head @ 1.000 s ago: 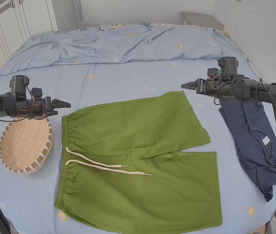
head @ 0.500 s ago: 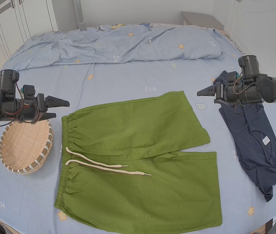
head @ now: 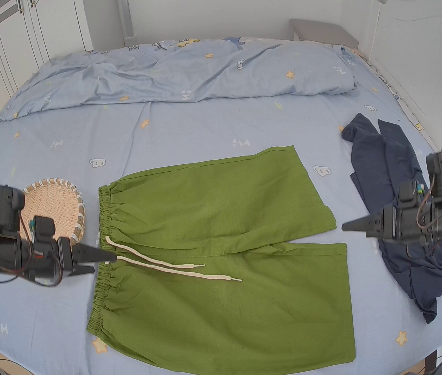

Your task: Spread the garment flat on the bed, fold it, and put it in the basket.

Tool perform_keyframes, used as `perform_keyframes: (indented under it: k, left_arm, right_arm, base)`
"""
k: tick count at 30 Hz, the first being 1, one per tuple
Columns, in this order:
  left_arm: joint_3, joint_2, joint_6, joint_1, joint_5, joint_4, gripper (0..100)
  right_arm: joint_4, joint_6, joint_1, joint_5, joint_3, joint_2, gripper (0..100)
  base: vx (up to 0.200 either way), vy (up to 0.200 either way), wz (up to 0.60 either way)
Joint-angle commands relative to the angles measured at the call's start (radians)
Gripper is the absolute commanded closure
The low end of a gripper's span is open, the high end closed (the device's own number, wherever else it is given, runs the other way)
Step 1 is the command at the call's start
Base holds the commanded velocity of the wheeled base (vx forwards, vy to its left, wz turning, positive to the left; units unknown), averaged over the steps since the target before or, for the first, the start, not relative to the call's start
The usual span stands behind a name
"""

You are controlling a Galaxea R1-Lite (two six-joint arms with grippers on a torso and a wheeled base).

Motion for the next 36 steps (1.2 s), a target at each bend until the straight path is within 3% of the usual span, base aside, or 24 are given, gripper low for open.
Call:
perform_keyframes:
  k: [1, 4, 11, 20, 30, 36]
  left_arm:
    - [0.444, -0.105, 0.036, -0.006, 0.0, -0.162, 0]
    - [0.47, -0.101, 0.063, 0.013, 0.0, -0.162, 0]
    - [0.491, -0.083, 0.197, 0.152, 0.0, -0.134, 0]
    - [0.477, 0.152, 0.329, 0.18, 0.0, -0.153, 0]
    - [0.457, 0.233, 0.335, 0.168, -0.005, -0.208, 0]
    - [0.45, 0.265, 0.317, 0.162, -0.011, -0.311, 0]
  right_arm:
    - [-0.194, 0.029, 0.051, 0.042, 0.488, -0.273, 0]
    - [-0.23, 0.029, 0.046, 0.042, 0.537, -0.272, 0]
    - [-0.242, 0.027, 0.057, 0.045, 0.592, -0.275, 0]
    - [-0.254, 0.021, 0.078, 0.056, 0.572, -0.256, 0]
    - [-0.305, 0.021, 0.078, 0.056, 0.57, -0.199, 0]
    - [-0.314, 0.024, 0.077, 0.056, 0.569, -0.198, 0]
  base:
    - [0.0, 0.0, 0.0]
    - [0.0, 0.0, 0.0]
    - [0.0, 0.0, 0.0]
    - [0.0, 0.0, 0.0]
    - [0.0, 0.0, 0.0]
    - [0.0, 0.0, 0.0]
